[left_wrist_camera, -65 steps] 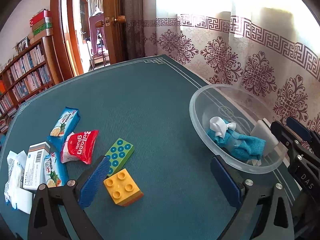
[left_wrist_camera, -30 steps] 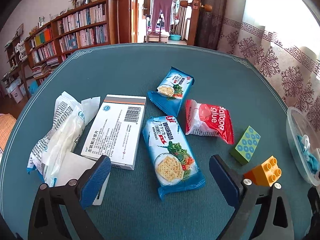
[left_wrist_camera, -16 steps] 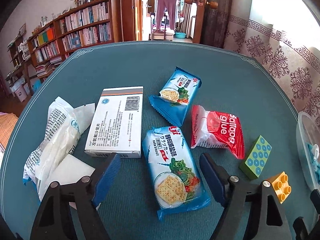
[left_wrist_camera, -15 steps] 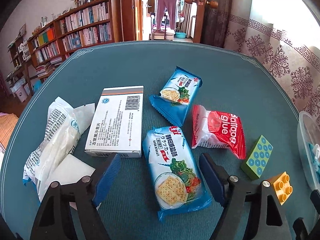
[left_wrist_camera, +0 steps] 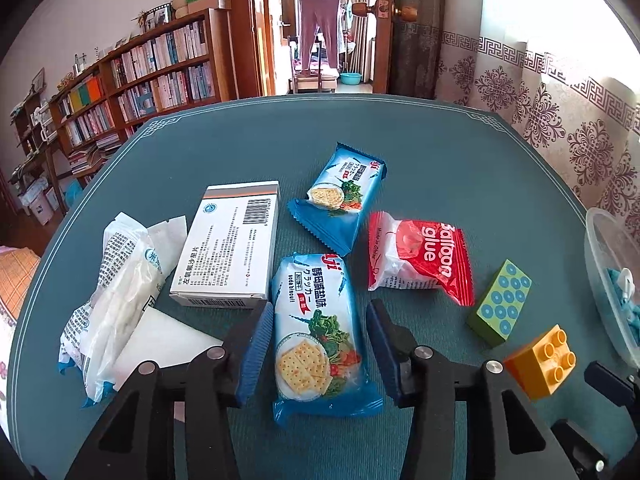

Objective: Organize objects
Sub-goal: 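Move left tool toward the blue cracker pack while right tool approaches the orange brick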

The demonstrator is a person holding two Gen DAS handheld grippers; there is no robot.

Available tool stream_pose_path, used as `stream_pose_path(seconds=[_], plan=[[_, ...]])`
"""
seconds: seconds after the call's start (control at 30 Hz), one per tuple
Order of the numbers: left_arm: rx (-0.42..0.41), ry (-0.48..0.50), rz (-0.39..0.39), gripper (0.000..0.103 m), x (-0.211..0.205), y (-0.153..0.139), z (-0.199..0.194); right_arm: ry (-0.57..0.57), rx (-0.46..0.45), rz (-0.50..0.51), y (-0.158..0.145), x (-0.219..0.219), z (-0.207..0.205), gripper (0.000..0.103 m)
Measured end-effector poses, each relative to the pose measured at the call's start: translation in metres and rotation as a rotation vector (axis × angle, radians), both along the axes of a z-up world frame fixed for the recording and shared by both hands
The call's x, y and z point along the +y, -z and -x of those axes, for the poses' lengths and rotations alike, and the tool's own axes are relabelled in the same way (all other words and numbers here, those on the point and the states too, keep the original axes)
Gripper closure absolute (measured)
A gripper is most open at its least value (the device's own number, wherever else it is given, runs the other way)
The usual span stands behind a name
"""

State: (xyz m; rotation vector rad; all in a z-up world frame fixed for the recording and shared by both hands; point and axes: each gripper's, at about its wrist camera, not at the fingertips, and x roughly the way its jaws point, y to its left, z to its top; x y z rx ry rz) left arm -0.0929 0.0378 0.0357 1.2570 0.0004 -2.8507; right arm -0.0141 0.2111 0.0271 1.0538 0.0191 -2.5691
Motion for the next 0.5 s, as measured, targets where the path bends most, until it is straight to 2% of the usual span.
stream_pose_path(seconds=[0.27, 0.33, 0.4, 0.5], plan=[[-0.006, 0.015, -0.045, 0.05, -0.015, -0.001, -0.013, -0.018, -0.039, 0.028, 0.004, -0.014, 0.021, 0.041], [0.001, 0.021, -0.054, 0.042, -0.02, -0.003, -0.018, -0.022, -0.039, 0.027, 0.004, -0.017, 0.025, 0.041], [0.018, 0.027, -0.07, 0.026, -0.026, -0.007, -0.023, -0.026, -0.04, 0.026, 0.004, -0.02, 0.028, 0.041], [0.045, 0.053, -0.08, 0.025, -0.032, -0.013, -0.032, -0.034, -0.054, 0.03, 0.007, -0.023, 0.031, 0.041]])
